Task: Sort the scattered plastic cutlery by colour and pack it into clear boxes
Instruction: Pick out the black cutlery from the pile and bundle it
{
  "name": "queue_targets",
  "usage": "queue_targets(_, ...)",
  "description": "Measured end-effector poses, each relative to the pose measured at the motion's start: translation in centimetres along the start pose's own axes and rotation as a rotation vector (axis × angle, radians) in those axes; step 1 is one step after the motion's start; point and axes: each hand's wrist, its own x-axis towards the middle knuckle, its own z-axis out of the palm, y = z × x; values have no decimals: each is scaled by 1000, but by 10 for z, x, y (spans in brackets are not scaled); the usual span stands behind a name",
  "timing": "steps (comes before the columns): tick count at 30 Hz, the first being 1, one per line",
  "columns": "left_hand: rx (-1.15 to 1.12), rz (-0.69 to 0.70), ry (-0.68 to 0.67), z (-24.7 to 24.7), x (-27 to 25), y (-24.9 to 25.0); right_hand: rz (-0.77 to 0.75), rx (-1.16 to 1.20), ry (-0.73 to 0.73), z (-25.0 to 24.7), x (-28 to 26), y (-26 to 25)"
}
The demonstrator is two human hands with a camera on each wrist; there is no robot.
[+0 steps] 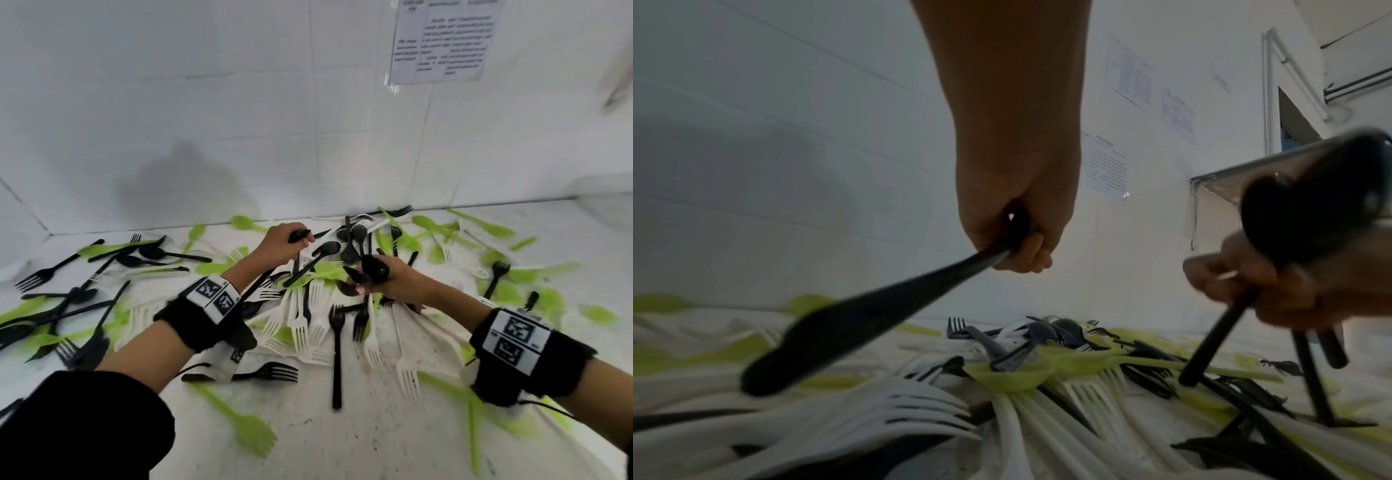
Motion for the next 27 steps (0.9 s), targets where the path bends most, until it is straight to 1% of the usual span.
queue_targets(2, 33, -8, 36, 10, 11, -2, 26, 190, 122, -8, 1, -6)
queue_targets(5, 82, -42, 28, 28, 33, -7, 36, 350, 277, -21, 11, -13)
queue_targets(8, 187, -93, -54, 46, 51, -9, 95, 309, 361, -35, 27, -14)
queue_targets(10, 308, -116, -126, 54, 58, -10, 136, 299, 423, -42, 38, -13)
queue_targets(13, 487, -91, -142, 60, 62, -12, 232, 372, 484, -47, 58, 0)
queue_targets(14, 500, -87, -137, 60, 63, -12, 261, 331, 487, -48, 65, 6)
queue_targets(15, 489, -91, -131, 59, 63, -11, 281, 215, 479, -48, 71, 13)
queue_targets(16, 462, -107, -119, 57, 62, -11, 278, 39, 451, -47, 77, 18)
queue_targets(18, 358, -137, -37, 48, 59, -13, 227, -341, 341, -43, 88, 25)
queue_targets(19, 272, -143, 24, 42, 57, -14, 191, -495, 271, -40, 93, 27)
queue_targets(21, 41, -157, 145, 28, 52, -16, 124, -717, 139, -34, 102, 29)
queue_targets(22, -63, -165, 194, 21, 50, -17, 96, -789, 82, -32, 106, 32)
queue_targets(24, -201, -173, 259, 9, 46, -16, 75, -858, -12, -27, 113, 35)
queue_targets(27, -332, -199, 278, -5, 40, -14, 72, -870, -33, -23, 117, 37)
